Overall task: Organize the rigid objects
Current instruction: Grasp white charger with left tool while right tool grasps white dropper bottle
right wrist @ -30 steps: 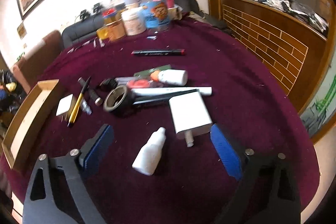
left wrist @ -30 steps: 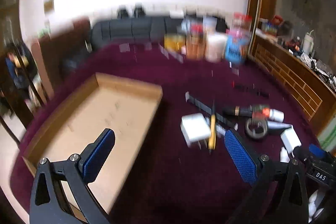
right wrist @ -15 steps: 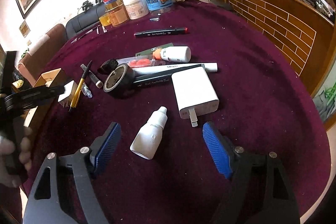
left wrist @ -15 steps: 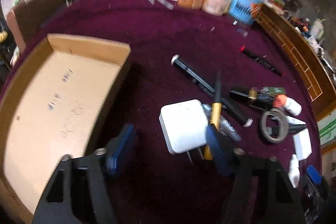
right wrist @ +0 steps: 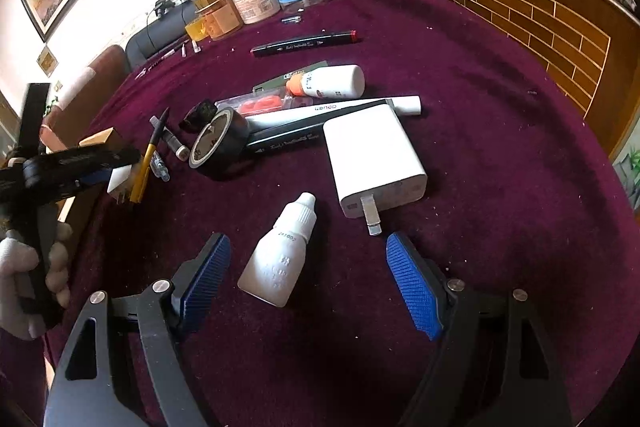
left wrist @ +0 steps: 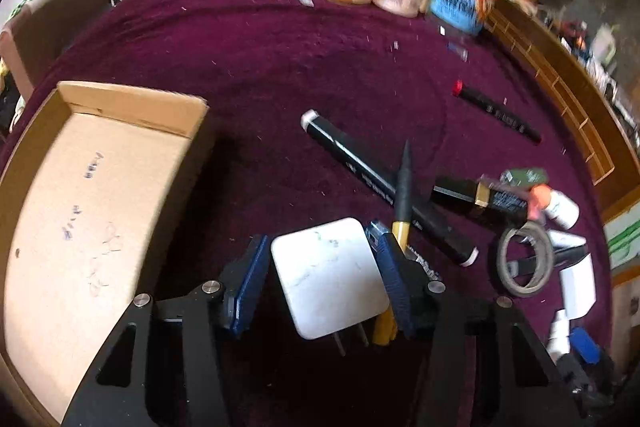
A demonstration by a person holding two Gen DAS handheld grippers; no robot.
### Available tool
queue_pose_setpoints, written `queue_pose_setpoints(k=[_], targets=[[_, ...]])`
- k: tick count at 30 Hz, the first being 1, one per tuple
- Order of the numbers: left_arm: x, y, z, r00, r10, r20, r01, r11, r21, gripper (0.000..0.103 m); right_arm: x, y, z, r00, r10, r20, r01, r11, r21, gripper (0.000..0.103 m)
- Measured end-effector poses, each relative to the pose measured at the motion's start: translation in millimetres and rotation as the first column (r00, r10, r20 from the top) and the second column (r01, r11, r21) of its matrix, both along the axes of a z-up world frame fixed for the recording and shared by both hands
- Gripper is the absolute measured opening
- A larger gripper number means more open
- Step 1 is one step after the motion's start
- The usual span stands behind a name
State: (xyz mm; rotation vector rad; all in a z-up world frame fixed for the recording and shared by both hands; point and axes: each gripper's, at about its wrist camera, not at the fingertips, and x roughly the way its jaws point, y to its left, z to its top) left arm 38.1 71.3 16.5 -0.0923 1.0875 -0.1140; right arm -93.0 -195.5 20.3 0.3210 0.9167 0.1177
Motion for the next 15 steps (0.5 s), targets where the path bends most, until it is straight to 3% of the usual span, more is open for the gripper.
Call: queue_pose_setpoints(k=[7, 10, 12, 14, 15], targets=[[-14.9, -2.3, -1.5, 0.999, -0.016, 0.052, 0.014, 0.999, 0.037, 0.051, 0.4, 2.8, -0.2, 1.0, 0.01, 0.004, -0.01, 1.0, 0.001, 0.084], [-16.0, -13.2, -4.1, 0.997, -0.024, 0.078, 0.015, 0.994, 0.111, 0.052, 0.5, 3.9, -0.1, 1.0, 0.011, 0.004, -0.011, 1.0, -0.005, 0.085], [-19.6, -21.4, -4.3, 0.993, -0.05, 0.11, 0.031, 0.985, 0.167, 0.047, 0.5, 3.0, -0.6, 1.0, 0.01, 0.005, -0.01, 1.0, 0.001, 0.085], [-23.1, -23.7, -2.2, 0.991, -0.077, 0.108, 0.06, 0.987, 0.149, 0.04, 1.1, 2.6, 0.2, 1.0, 0.01, -0.001, -0.01, 1.0, 0.0, 0.084], [-28.6, -21.4, 1.0, 0.991, -0.088, 0.103, 0.077, 0.992, 0.102, 0.04, 1.3, 4.2, 1.8, 1.0, 0.013, -0.011, -0.013, 1.0, -0.02, 0.084]])
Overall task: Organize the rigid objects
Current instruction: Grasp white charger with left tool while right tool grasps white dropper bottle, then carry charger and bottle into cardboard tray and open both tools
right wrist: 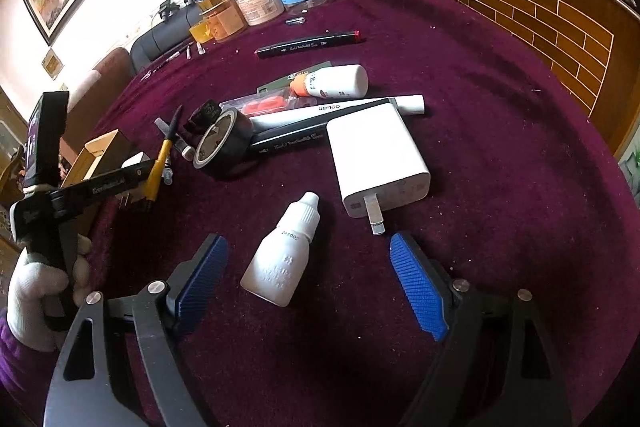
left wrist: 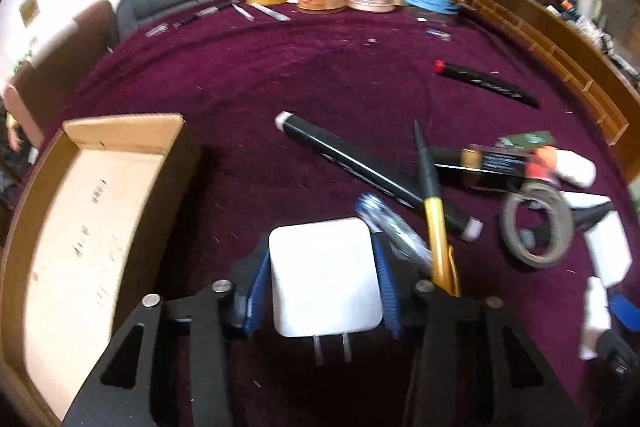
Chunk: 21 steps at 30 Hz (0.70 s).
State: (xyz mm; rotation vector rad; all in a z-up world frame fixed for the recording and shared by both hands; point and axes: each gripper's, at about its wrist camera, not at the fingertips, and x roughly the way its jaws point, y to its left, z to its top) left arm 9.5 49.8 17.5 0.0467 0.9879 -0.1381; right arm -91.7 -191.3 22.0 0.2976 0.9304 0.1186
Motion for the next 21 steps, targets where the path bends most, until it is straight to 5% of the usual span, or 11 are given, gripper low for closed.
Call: queue_pose_setpoints(k=[9, 12, 14, 21], targets=[[-58.1, 30.7, 55.4, 0.992, -0.055, 0.112, 0.073, 0.985, -0.157, 0.04, 7.5, 31.0, 18.7, 0.998, 0.067, -0.003, -0.067, 0.991, -0.116, 0.079], [-66.4, 43.3, 64.1, 0.992, -0.039, 0.122, 0.063, 0.979, -0.194, 0.04, 20.4, 42.2, 4.6, 0.994, 0.08, -0.073, -0.089, 0.988, -0.126, 0.055], [-71.0, 57.6, 68.7, 0.991, -0.021, 0.132, 0.05, 0.975, -0.216, 0.04, 21.7, 43.1, -1.2, 0.995, 0.065, -0.082, -0.077, 0.986, -0.148, 0.027], [-79.4, 128.8, 84.5, 0.986, 0.08, 0.148, -0.037, 0.961, -0.273, 0.04, 13.5, 51.6, 23.1, 0.99, 0.122, -0.066, -0.126, 0.991, -0.051, 0.024]])
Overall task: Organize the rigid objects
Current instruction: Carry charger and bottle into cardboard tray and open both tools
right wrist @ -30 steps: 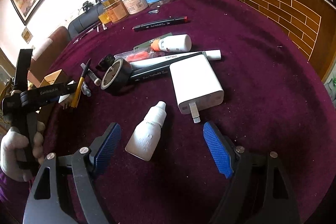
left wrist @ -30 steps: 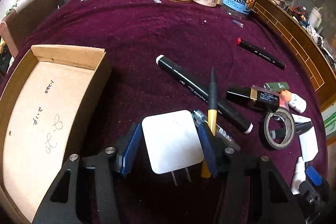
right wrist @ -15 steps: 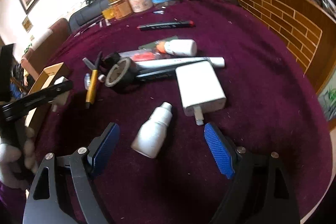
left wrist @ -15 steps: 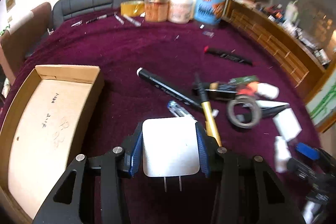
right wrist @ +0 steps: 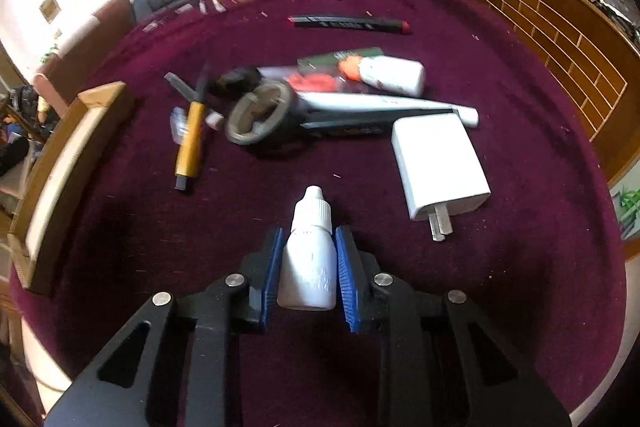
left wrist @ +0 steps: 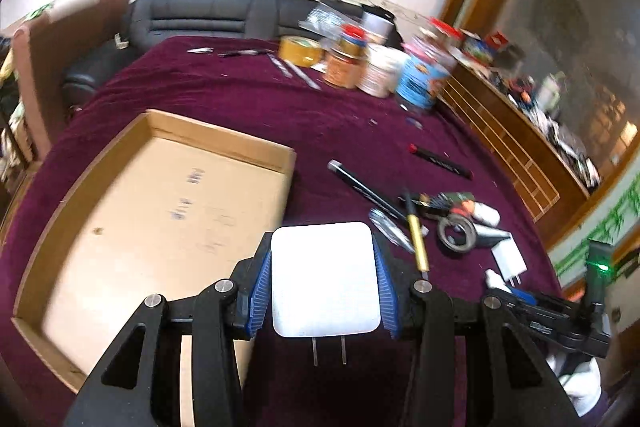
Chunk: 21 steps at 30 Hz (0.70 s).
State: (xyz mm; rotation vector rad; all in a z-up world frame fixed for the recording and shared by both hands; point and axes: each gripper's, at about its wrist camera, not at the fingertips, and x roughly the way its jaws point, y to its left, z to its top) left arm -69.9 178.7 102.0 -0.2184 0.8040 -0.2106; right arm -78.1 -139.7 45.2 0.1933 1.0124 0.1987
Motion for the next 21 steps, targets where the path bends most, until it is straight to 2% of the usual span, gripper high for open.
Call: queue_pose_setpoints(k=[2, 5, 9, 14, 18, 21], targets=[[3.5, 17.5, 1.0, 1.0, 0.031, -0.001, -0.031, 1.0, -0.004, 0.04, -0.2, 9.5, 17.9, 0.999, 0.044, 0.023, -0.046, 0.995, 0.092, 0.024], [22.3, 39.1, -1.8, 0.998, 0.067, -0.019, -0.068, 0.998, -0.006, 0.04, 13.5, 42.2, 46.3, 0.988, 0.147, 0.048, -0.154, 0.964, 0.216, 0.024], [58.2, 57.8, -19.3, 0.992, 0.091, -0.086, -0.095, 0.994, -0.045, 0.04, 49.5, 102.7, 58.6, 0.969, 0.246, 0.024, -0.239, 0.911, 0.337, 0.024], [102.7, 76.6, -51.9, 0.978, 0.119, -0.174, -0.143, 0.981, -0.133, 0.04, 108.2, 183.2, 42.7, 0.957, 0.286, -0.054, -0.248, 0.897, 0.367, 0.024], [120.1, 85.6, -69.7, 0.97, 0.143, -0.195, -0.176, 0.971, -0.164, 0.04, 136.1, 219.1, 21.1, 0.954, 0.276, -0.116, -0.219, 0.909, 0.356, 0.024], [126.9, 94.3, -82.6, 0.963, 0.168, -0.213, -0.206, 0.963, -0.173, 0.04, 144.2, 228.1, 10.2, 0.95, 0.276, -0.148, -0.21, 0.911, 0.355, 0.024]])
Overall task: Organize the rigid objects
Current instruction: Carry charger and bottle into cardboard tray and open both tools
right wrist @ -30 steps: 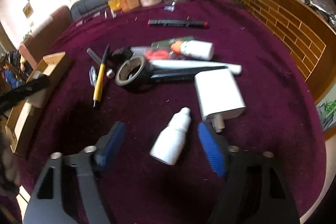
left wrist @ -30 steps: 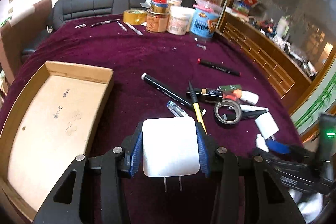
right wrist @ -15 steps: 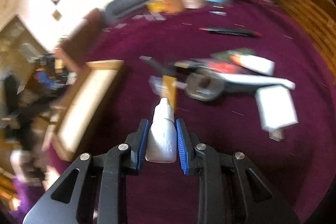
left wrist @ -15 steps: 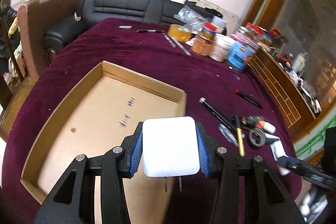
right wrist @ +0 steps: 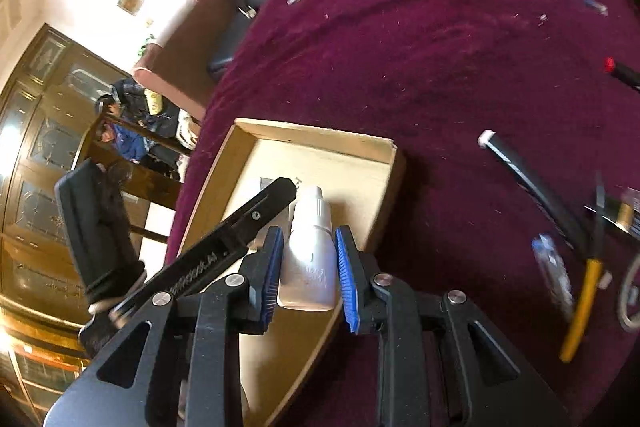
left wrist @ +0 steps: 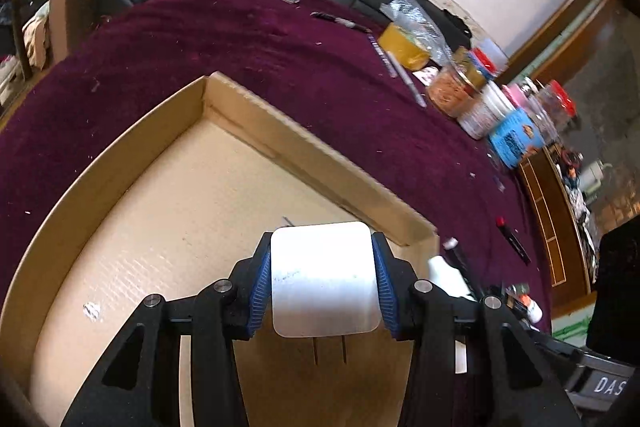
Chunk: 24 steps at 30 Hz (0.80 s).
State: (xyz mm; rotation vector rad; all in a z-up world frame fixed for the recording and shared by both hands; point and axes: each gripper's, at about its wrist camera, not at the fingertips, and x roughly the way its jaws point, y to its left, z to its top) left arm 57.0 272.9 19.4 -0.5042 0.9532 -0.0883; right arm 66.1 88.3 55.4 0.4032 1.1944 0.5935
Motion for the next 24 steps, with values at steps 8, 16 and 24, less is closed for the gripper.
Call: queue_pose_setpoints(k=[8, 16, 24], targets=[[-19.1, 6.5, 5.0, 0.997, -0.065, 0.043, 0.061, 0.995, 0.078, 0.065, 12.7, 0.3, -11.2, 1.0, -0.012, 0.003, 0.012, 0.997, -0.082, 0.026], [-49.9, -0.5, -7.3, 0.991, 0.136, -0.002, -0.136, 0.987, 0.09, 0.068, 38.3, -5.2, -12.1, 0.999, -0.031, 0.007, 0.032, 0.996, -0.084, 0.025], [-75.4, -0.1, 9.4, 0.973, 0.218, 0.076, -0.22, 0.975, 0.026, 0.078, -13.3, -49.5, 64.6, 0.96, -0.028, 0.279, 0.075, 0.985, -0.157, 0.025]])
